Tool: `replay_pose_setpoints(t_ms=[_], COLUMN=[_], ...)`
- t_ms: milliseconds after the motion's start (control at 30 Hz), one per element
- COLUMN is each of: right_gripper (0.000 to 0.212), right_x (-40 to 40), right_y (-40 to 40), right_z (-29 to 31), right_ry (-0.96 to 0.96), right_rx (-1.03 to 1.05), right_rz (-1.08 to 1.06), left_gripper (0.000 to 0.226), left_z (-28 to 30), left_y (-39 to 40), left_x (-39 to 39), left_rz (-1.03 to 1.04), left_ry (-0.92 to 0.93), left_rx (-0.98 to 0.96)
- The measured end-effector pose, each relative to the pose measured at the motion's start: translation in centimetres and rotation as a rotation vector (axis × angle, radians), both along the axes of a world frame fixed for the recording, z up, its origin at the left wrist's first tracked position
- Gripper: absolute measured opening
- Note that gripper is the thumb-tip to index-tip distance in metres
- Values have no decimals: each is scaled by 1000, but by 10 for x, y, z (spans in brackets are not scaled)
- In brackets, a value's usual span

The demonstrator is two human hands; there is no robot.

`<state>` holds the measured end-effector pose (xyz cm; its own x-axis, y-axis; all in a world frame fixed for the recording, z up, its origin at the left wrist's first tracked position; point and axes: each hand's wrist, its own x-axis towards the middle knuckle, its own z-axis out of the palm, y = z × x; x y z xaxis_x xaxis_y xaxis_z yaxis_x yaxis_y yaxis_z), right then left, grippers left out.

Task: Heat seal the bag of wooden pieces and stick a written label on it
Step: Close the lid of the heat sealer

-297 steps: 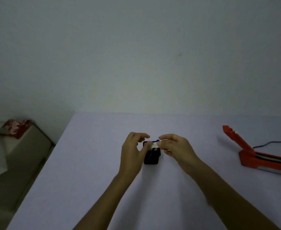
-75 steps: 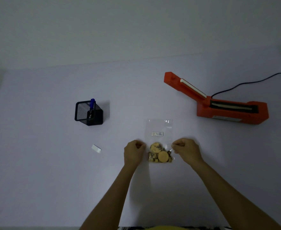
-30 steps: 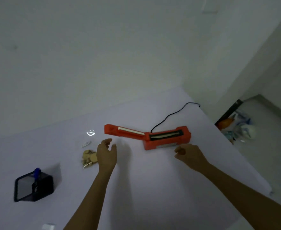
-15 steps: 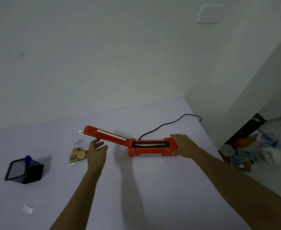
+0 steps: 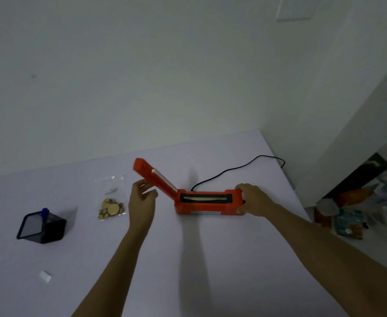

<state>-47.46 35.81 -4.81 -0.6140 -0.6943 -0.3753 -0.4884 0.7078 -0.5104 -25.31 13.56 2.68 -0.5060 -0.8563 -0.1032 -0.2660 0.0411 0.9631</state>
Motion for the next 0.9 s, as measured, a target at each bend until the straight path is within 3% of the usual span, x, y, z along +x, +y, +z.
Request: replay_pose_setpoints(t_ms=[167,367,433,633,900], right_gripper=[75,83,83,85,84], right_x=[-2,-4,-4,-8,-7], right_y=[4,7,7,7,5], right_z=[-4,-8,-9,-14,-15], right_ry=[-71,-107,-121,-140,-158], right_rx=[-97,-150,-166,-167,-167], right_rz=[-50,-90,-105,-108,-108], left_gripper=[46,64,63,61,63], left_z=[-8,-52,-59,-65,-70], left_y=[46,82,87,80,63], left_x=[-23,-50,-53,-51,-45], left_rz=[-328,-713,-728,-691,-634], left_ry=[-108,-519,-592,-540,-548], left_rx=[-368,-739,-790,-853,-813])
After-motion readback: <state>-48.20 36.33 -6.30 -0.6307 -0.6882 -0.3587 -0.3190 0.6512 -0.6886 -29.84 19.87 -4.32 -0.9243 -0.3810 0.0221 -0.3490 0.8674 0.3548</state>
